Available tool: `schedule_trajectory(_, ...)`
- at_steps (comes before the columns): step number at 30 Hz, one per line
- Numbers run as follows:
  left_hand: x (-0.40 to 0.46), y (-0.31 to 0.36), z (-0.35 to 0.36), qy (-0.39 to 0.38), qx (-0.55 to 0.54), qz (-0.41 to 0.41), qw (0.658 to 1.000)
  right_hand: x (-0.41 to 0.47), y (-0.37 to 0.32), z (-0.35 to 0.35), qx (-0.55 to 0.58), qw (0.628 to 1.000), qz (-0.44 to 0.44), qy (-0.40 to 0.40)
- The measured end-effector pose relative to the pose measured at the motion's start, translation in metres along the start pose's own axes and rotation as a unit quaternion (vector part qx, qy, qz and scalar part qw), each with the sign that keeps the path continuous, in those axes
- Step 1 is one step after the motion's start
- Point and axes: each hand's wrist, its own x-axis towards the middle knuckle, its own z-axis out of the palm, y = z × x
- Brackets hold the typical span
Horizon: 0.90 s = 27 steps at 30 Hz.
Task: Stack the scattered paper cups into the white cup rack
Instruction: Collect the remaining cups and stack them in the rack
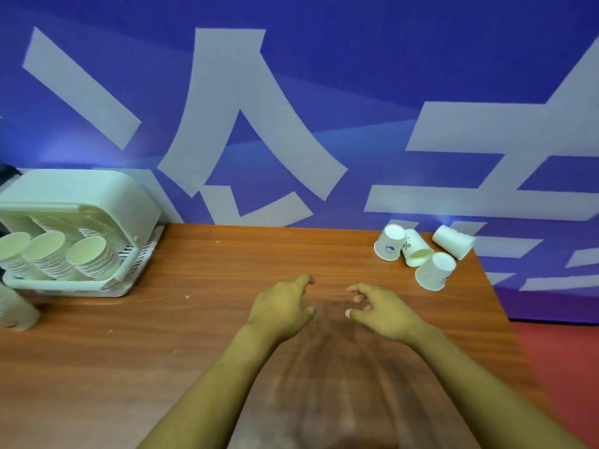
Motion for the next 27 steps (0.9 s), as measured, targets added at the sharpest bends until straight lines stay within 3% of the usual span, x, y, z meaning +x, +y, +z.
schedule_trajectory(9, 0.075, 0.068, 0.029, -0.033, 0.017, 0.029, 0.999, 0.007, 0.080, -0.058, 0.024, 0.998, 0.041, 0.039)
schedule_trajectory(20, 0.199, 0.110, 0.062, -0.056, 0.047, 0.029, 0.997, 0.056, 0.188, -0.085, 0.113, 0.961, 0.125, 0.219)
schedule_trajectory(27, 0.251, 0.126, 0.097, -0.066, 0.040, 0.035, 0.996, 0.079, 0.221, -0.080, 0.143, 0.948, 0.164, 0.232)
